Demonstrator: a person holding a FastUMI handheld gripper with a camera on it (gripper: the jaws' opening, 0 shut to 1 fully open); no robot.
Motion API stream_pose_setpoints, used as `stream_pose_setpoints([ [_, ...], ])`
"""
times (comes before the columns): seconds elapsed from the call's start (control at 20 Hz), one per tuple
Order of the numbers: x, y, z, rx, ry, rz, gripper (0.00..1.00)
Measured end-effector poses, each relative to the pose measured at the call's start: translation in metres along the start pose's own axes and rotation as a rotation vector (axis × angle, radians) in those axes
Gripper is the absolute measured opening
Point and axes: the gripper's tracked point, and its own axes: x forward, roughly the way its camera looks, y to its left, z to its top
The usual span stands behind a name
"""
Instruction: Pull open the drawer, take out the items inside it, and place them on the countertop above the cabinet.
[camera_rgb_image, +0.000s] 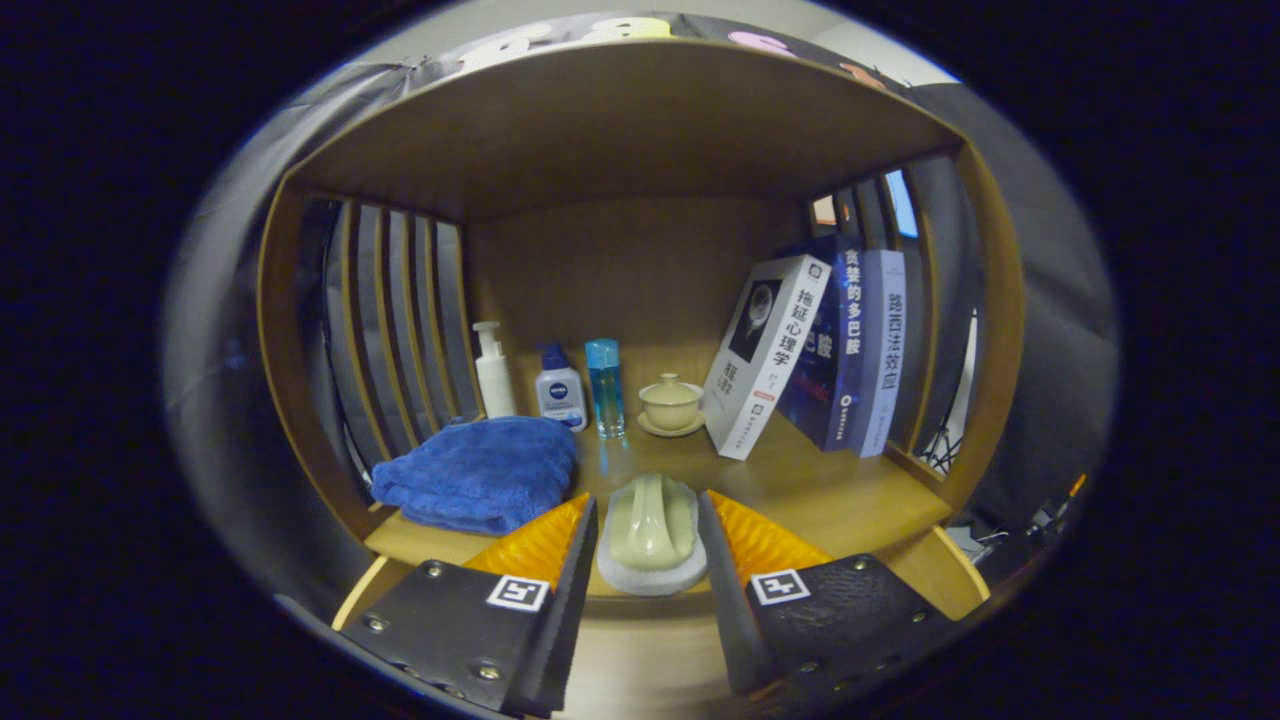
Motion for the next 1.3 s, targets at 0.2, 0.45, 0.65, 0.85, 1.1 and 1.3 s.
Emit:
stream_pose_setpoints([
  [0.2, -0.048, -0.005, -0.003, -0.023, -0.044, -0.015, 0.59],
  [0.45, -0.098, -0.002, -0.009, -0.040, -0.093, 0.004, 0.59],
  [0.65, -0.129, 0.001, -0.029, -0.062, -0.105, 0.014, 0.64],
  [0.85, -0.144, 0.004, -0.061, -0.072, -0.082, 0.019, 0.67],
  [1.1, -0.156, 0.006, -0.091, -0.075, -0.060, 0.036, 0.71],
  [1.3, -0.166, -0.001, -0.110, -0.061, -0.046, 0.024, 0.77],
])
